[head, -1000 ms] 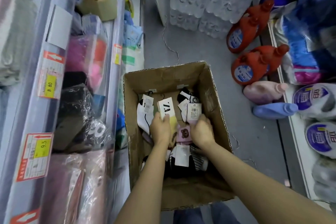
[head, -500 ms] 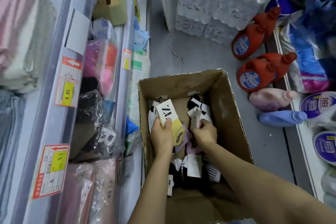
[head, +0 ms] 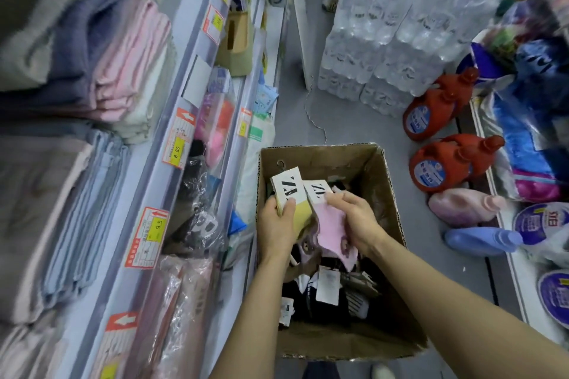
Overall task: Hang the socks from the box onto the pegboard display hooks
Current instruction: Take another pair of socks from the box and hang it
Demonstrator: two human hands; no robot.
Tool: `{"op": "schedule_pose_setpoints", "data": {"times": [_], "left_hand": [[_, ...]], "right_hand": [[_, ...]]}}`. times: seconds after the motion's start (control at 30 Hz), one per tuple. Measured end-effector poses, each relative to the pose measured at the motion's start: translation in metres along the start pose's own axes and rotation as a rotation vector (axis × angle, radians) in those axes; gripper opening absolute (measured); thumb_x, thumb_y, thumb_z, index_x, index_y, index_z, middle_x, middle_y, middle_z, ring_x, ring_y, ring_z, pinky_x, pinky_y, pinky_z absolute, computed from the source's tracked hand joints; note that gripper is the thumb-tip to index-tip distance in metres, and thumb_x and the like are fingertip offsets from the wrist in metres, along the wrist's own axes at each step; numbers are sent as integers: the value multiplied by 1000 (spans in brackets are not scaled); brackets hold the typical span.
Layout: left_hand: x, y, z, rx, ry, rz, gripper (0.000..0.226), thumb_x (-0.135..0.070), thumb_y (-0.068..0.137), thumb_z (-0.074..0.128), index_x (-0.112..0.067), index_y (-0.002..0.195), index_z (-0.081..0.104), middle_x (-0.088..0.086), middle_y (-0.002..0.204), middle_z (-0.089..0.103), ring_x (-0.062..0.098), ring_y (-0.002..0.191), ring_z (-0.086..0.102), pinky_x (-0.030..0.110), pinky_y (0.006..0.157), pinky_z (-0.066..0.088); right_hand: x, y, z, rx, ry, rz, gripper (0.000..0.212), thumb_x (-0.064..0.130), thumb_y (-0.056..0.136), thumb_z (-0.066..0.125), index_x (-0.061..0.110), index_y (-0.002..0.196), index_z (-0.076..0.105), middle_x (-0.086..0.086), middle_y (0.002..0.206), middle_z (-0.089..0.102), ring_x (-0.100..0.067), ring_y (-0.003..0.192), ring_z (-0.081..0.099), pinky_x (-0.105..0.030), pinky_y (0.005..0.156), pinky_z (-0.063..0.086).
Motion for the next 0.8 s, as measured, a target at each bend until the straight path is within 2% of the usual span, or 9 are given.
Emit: {"op": "schedule_pose_setpoints", "data": {"times": [0.03, 0.1, 0.2, 0.33, 0.47, 0.63, 0.73, 0.8], "left_hand": [[-4, -7, -3, -5, -11, 20, 11, -25, 95, 60, -15, 91, 61, -1, 87, 66, 19, 78, 58, 32, 68, 46], [-12, -24, -9, -13, -18, 53, 10, -25, 95, 59, -16, 95, 62, -1, 94, 68, 19, 84, 62, 34, 75, 51], [-27, -57, -18, -28, -29, 89, 9, -29, 96, 58, -24, 103, 61, -4, 107, 69, 16, 98, 64, 38, 87, 54], [-43, -112, -33, -140, -96, 131, 16, -25, 93, 63, -23, 109, 64, -4, 104, 72, 16, 95, 68, 41, 88, 56], [-56, -174, -50, -225, -213, 174, 18, -18, 92, 66, -21, 109, 66, -4, 103, 74, 14, 94, 71, 43, 87, 57], [-68, -253, -79, -339, -338, 233, 24, -15, 93, 66, -16, 117, 66, 0, 110, 74, 13, 96, 70, 32, 85, 57], [-68, -295, -102, -416, -370, 249, 26, -25, 88, 70, -21, 113, 68, -4, 108, 75, 18, 99, 71, 43, 90, 56], [-67, -323, -121, -473, -397, 249, 23, -25, 87, 71, -25, 110, 69, -5, 106, 75, 18, 100, 71, 48, 91, 56]], "right_hand": [[4, -6, 0, -8, -54, -49, 14, 9, 81, 75, 7, 77, 62, -11, 81, 60, -25, 79, 57, -36, 75, 47], [11, -20, 0, -5, -154, -132, 16, -3, 82, 69, 11, 77, 63, -6, 81, 59, -21, 79, 53, -33, 72, 43], [24, -49, -1, 38, -197, -202, 19, -5, 83, 66, 13, 80, 60, -4, 74, 55, -17, 71, 49, -27, 63, 40], [45, -97, -4, 106, -243, -324, 18, -1, 84, 69, 14, 86, 59, -10, 74, 48, -20, 68, 43, -28, 60, 35], [66, -153, -7, 210, -250, -415, 19, -1, 86, 67, 12, 95, 56, 3, 75, 67, -14, 72, 59, -30, 66, 46], [82, -229, -2, 360, -216, -478, 26, -4, 89, 63, 9, 110, 53, -3, 97, 75, -17, 88, 71, -31, 69, 57], [85, -268, 6, 434, -223, -527, 40, -4, 88, 64, 12, 123, 52, -5, 106, 74, -16, 96, 71, -25, 70, 56], [84, -294, 16, 494, -229, -548, 47, -5, 88, 65, 13, 129, 51, -3, 108, 74, -15, 99, 70, -24, 73, 56]]}}
Point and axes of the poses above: each hand's wrist, its own y-axis towards the middle knuckle, its own z-axis out of the palm, x = y × z, the point moved 3 cm from there along y, towards the middle knuckle
